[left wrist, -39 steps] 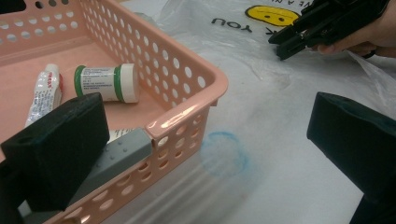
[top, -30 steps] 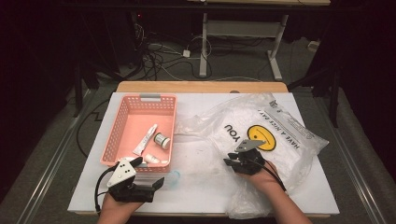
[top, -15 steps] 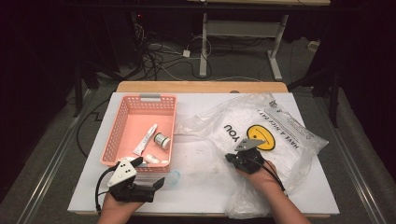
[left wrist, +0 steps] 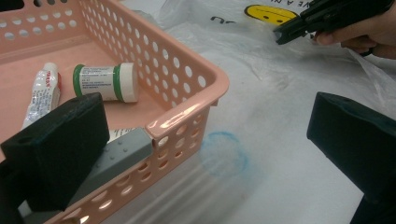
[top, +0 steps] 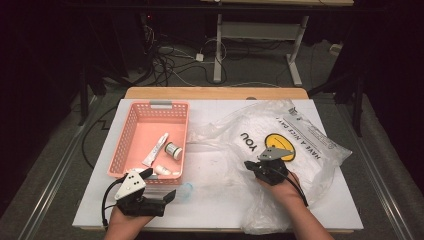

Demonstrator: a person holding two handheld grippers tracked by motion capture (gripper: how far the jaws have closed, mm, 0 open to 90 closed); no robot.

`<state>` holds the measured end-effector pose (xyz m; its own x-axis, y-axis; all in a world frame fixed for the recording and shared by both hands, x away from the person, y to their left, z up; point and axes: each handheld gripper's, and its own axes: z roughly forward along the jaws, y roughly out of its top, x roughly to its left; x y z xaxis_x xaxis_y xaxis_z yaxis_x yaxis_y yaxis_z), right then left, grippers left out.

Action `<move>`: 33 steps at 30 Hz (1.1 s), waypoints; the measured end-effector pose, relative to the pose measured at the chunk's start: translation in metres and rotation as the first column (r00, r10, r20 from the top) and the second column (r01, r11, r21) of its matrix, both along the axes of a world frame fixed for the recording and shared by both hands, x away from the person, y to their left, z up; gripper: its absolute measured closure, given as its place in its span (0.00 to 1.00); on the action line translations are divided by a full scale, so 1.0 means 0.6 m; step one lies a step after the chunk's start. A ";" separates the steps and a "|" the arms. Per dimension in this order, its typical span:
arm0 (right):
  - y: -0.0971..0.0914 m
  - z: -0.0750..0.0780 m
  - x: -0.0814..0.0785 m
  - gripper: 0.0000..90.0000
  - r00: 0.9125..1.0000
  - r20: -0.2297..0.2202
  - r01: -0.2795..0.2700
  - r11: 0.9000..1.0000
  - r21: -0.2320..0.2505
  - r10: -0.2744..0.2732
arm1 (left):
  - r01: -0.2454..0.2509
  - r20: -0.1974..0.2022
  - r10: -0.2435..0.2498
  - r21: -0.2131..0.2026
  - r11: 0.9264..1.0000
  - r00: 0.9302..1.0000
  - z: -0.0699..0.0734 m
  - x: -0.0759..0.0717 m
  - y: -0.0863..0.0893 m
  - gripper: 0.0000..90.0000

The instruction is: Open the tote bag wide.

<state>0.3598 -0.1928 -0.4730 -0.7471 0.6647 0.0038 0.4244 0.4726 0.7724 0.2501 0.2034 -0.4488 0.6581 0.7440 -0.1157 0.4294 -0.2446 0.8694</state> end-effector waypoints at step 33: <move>-0.011 0.080 -0.010 1.00 0.981 0.185 0.024 0.989 0.148 -0.051 | -0.020 0.022 0.021 -0.060 0.998 1.000 0.014 0.004 0.005 0.00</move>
